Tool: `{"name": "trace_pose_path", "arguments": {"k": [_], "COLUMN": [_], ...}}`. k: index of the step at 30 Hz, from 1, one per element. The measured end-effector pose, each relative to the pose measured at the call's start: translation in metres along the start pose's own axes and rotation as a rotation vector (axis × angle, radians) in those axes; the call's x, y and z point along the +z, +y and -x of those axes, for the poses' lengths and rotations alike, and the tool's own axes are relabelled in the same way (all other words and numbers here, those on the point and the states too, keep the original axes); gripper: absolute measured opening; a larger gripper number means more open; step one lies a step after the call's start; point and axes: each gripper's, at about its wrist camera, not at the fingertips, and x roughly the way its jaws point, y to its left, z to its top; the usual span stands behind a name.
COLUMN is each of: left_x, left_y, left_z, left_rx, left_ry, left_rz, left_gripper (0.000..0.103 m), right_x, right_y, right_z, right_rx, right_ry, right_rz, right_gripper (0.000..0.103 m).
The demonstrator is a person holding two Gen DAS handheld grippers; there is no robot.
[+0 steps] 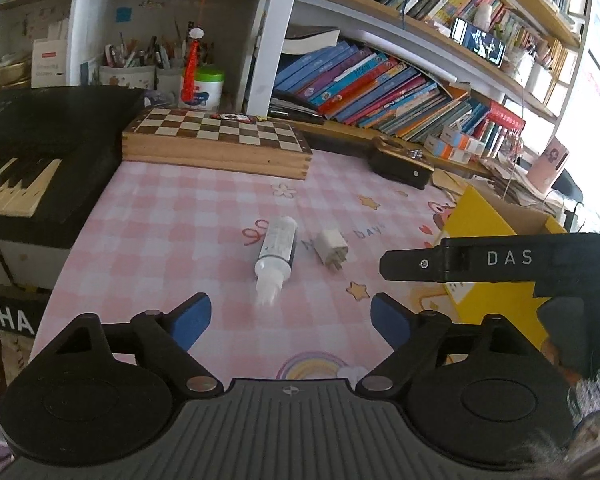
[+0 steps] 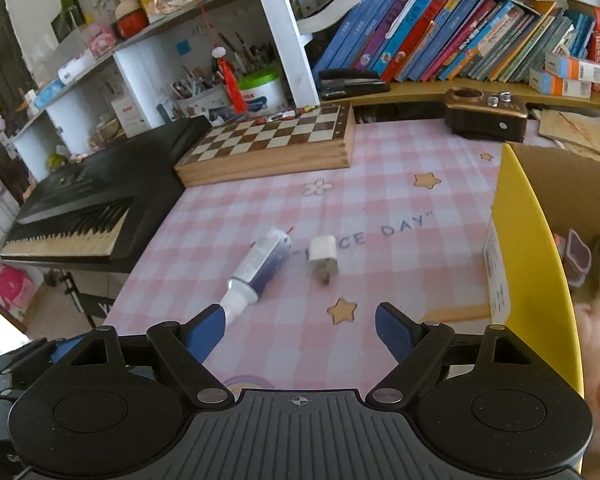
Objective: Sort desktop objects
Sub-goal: 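Grasp the white cream tube with the left gripper while the right grasps the white plug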
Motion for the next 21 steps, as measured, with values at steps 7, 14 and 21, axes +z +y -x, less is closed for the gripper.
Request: {"name": "trace_pose_path", "arguments": {"k": [7,14,21], "left_x": [0.014,0.032,0.04], "left_y": [-0.002,0.001,0.001], "left_z": [-0.037,-0.089,-0.135], "left_rx": [0.017,0.007,0.014], "left_ry": [0.022,0.07,0.139], "left_rz": [-0.051,-0.146,-0.2], "left_gripper": [0.083,0.073,0.056], "right_x": [0.014,0.03,0.043], "right_y": [-0.005,-0.012,-0.009], "right_z": [-0.031,-0.068,-0.098], "right_rx": [-0.003,-0.011,-0.012], "right_ry": [0.049,0.112,0.145], "right_rz": [0.019,0.03,0.11], "right_gripper": [0.084,0.075,0.064]}}
